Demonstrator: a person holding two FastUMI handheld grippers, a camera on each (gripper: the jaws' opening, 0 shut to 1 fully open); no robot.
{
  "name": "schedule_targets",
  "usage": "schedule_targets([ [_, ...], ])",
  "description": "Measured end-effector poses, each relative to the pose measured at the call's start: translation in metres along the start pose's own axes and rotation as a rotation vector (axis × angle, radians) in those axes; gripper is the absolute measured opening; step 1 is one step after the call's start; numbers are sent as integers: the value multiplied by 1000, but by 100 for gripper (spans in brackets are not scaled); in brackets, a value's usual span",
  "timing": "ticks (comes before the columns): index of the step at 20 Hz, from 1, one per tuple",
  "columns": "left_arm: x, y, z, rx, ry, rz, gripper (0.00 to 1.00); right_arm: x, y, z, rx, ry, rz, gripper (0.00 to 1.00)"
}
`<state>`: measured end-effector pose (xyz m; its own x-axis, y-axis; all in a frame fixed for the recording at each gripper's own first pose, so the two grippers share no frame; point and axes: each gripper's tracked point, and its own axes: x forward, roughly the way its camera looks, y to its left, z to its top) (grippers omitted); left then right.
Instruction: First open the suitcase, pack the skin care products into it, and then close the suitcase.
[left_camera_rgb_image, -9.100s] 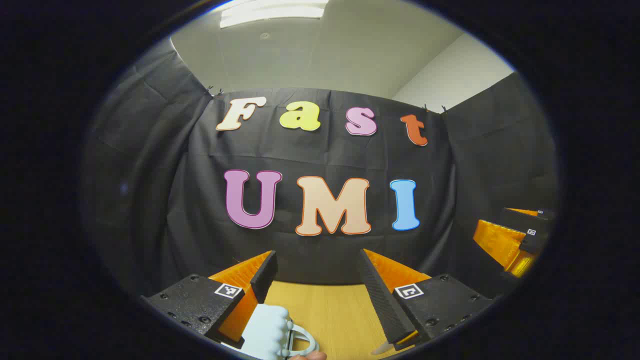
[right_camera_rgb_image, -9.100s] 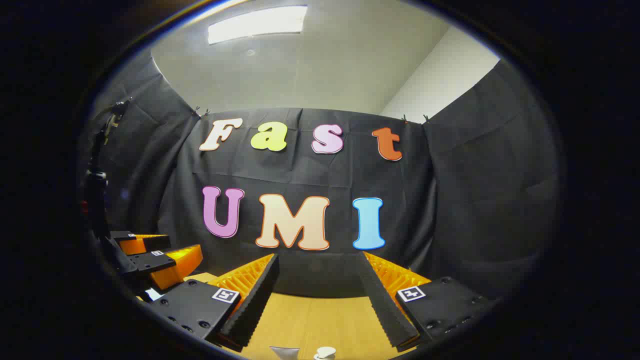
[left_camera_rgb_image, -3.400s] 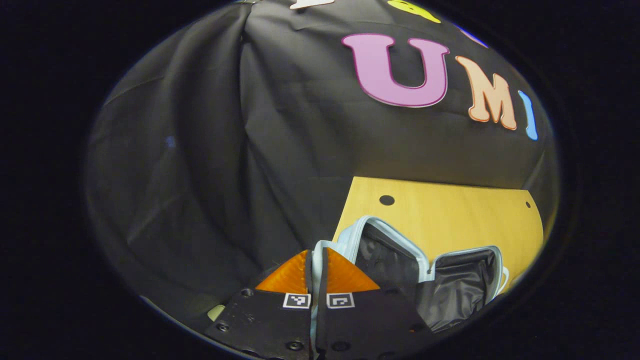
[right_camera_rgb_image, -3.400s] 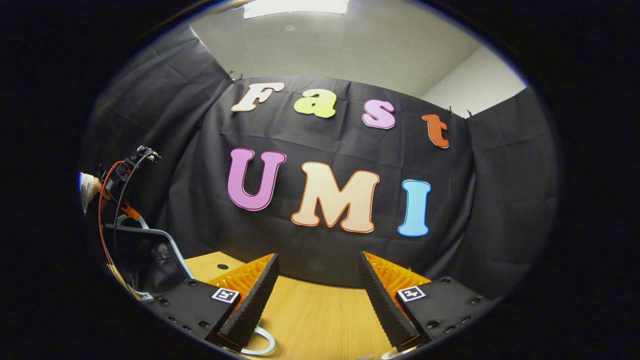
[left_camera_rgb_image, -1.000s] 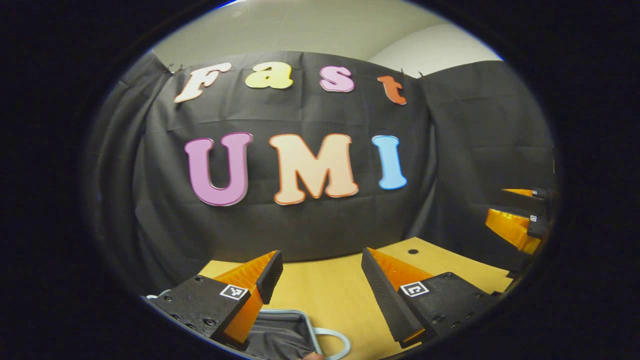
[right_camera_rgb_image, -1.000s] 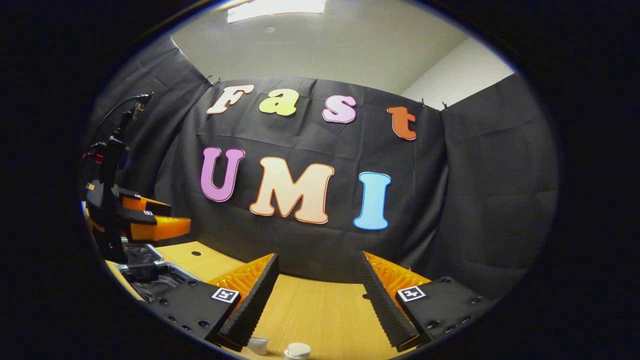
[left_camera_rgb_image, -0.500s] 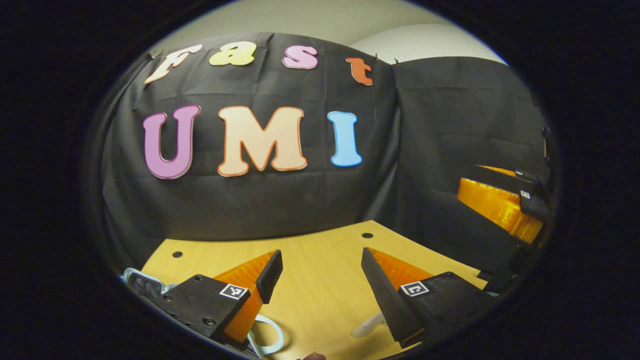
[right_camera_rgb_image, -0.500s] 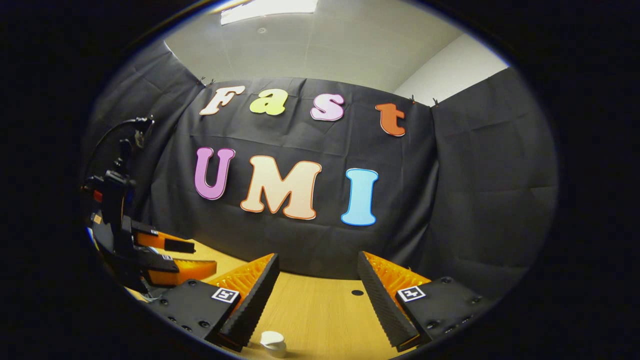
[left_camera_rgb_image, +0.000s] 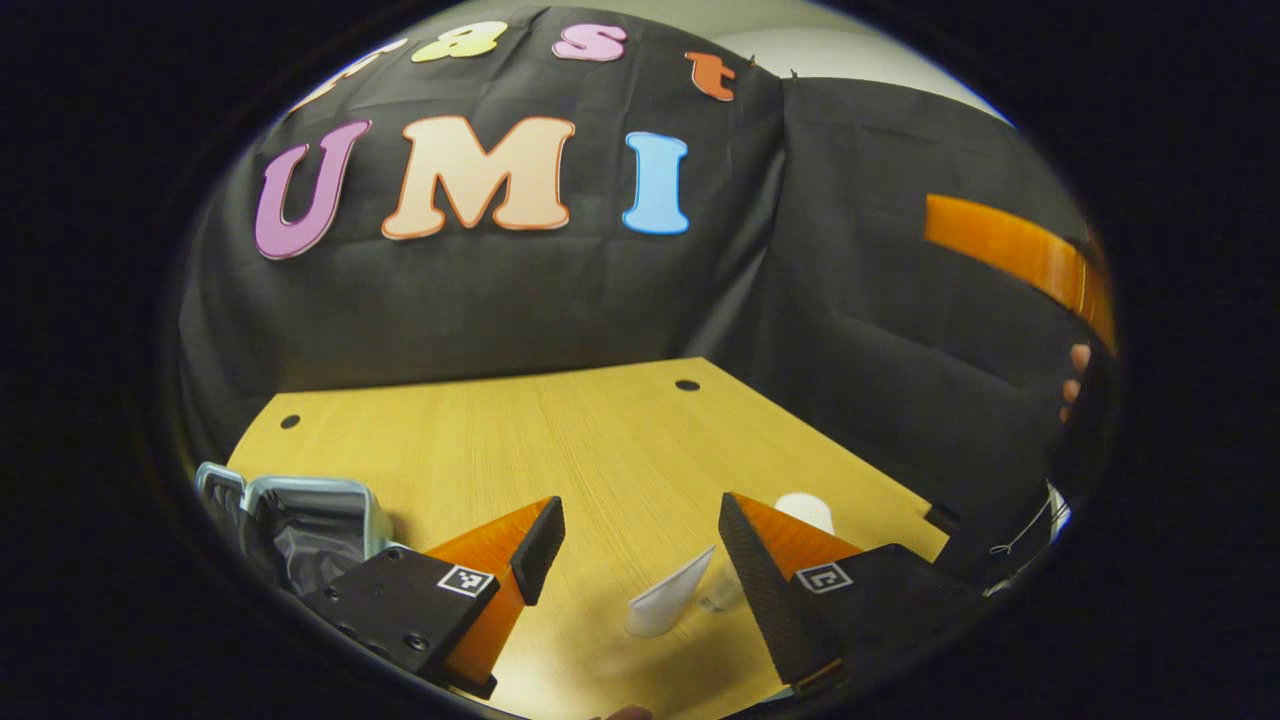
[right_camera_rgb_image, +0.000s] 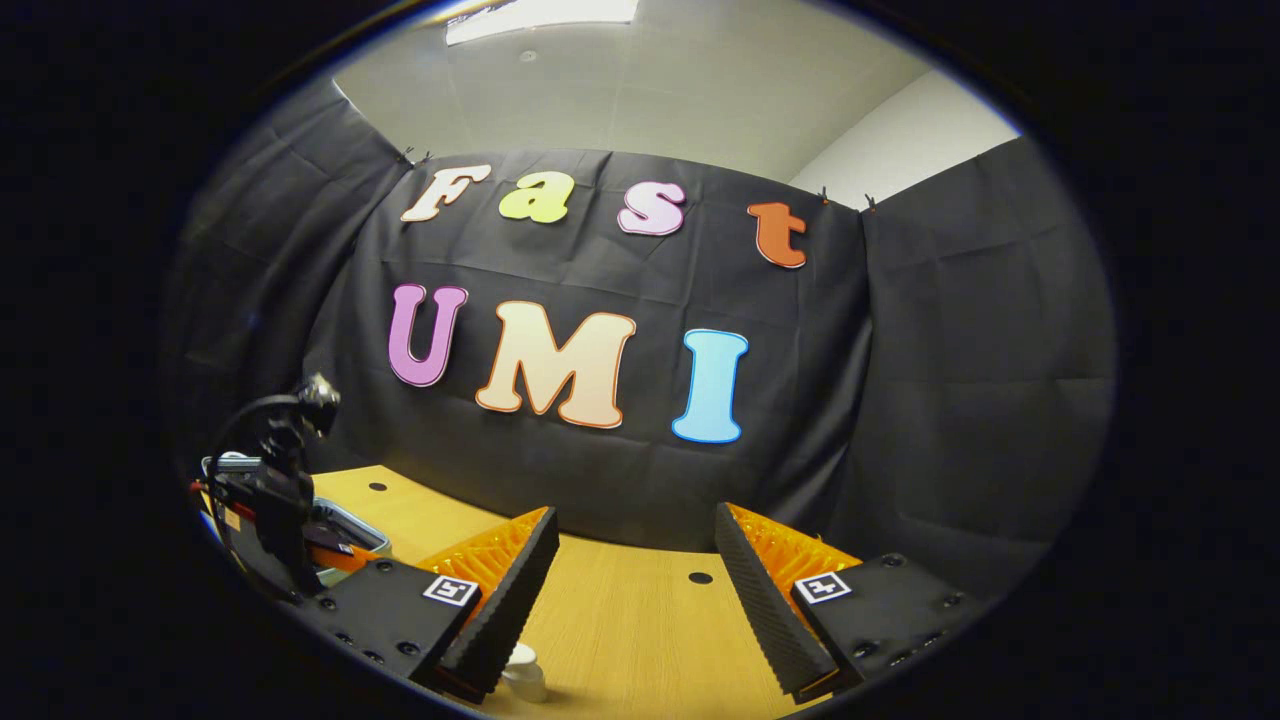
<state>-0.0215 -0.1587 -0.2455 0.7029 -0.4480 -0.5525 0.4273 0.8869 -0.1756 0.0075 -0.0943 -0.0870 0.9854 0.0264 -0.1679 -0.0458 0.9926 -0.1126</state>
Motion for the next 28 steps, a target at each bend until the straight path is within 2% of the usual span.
schedule_targets([
  [11, 22, -9, -85, -82, 167, -30, 93, -7, 0, -14, -31, 35, 32, 98],
  [13, 24, -5, -88, -93, 167, -5, 65, -7, 2, -20, -27, 44, 43, 98],
  [15, 22, -7, -87, -123, 172, -22, 37, -6, 7, -30, -14, 63, 56, 99],
  [16, 19, -8, -82, -119, 164, -21, 31, -6, 10, -35, -6, 74, 63, 99],
  [19, 7, -7, -60, -73, 145, -24, 24, 0, 23, -54, 28, 108, 89, 99],
  [20, 3, -6, -52, -61, 133, -19, 27, 2, 30, -63, 38, 123, 103, 99],
  [28, -42, 19, 7, -30, 59, 36, 27, 2, 92, -146, 44, 256, 239, 99],
])
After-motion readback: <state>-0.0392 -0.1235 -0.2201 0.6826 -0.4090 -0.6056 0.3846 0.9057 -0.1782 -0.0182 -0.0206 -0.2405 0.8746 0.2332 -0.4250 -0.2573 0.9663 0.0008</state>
